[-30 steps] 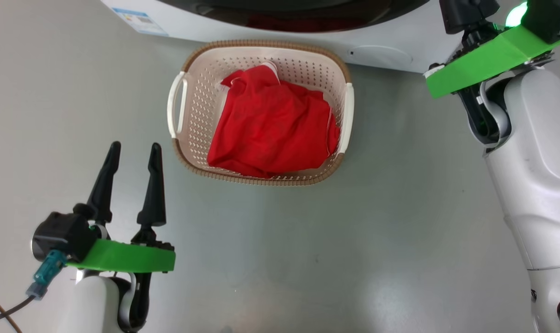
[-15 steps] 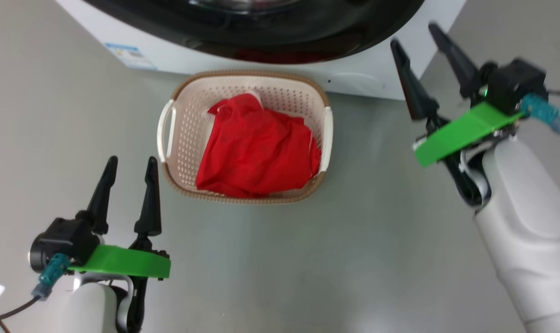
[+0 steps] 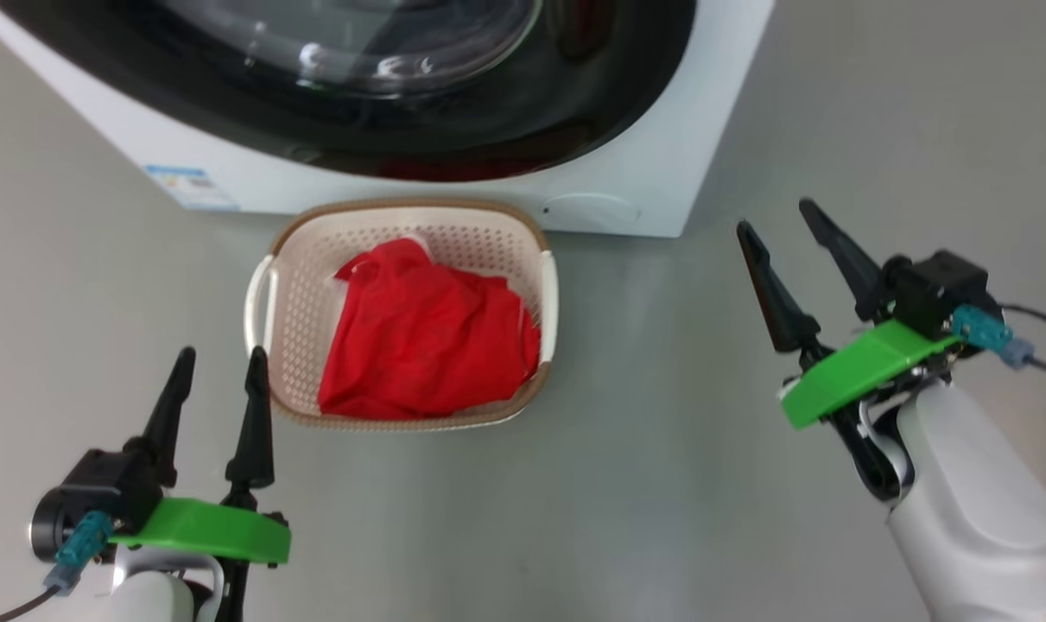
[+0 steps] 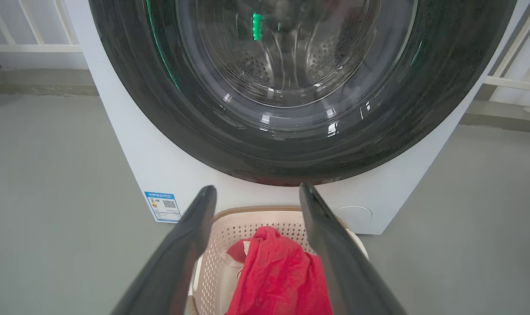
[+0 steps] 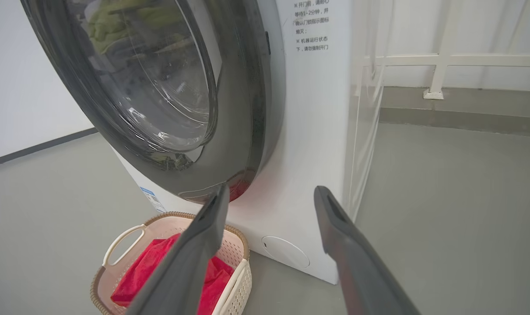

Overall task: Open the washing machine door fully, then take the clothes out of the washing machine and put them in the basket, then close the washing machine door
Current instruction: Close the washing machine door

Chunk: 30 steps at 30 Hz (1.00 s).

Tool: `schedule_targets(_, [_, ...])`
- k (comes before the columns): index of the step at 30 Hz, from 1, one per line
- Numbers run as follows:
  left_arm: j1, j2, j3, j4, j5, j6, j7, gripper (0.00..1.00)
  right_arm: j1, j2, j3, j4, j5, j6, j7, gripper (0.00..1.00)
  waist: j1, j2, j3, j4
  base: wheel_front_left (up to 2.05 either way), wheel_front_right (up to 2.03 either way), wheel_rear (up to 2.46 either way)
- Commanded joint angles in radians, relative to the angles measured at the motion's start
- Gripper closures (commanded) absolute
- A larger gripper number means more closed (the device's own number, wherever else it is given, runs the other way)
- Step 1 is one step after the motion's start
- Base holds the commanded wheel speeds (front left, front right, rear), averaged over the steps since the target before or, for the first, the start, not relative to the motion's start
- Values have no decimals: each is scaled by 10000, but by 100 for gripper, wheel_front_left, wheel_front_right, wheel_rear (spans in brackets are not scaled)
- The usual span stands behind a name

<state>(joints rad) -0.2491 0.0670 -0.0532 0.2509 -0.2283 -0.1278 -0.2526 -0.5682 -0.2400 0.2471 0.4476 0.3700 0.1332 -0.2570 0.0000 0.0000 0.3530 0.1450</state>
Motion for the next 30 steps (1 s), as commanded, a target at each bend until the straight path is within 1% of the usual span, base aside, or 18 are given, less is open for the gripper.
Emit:
schedule_targets(1, [147, 351, 375, -138, 53, -29, -92, 0, 420, 116, 106, -289, 57, -25, -48, 0, 0, 0, -413, -412, 0, 0, 0])
schedule_targets(16, [1039, 643, 801, -44, -238, -29, -92, 0, 2349, 86, -574, -599, 27, -25, -48, 0, 0, 0, -1510, -1295, 0, 0, 0])
schedule_targets(30, [1813, 758, 965, -126, -254, -29, -92, 0, 3942, -119, -1236, -893, -38, -25, -48, 0, 0, 0, -2165, -1783, 0, 0, 0])
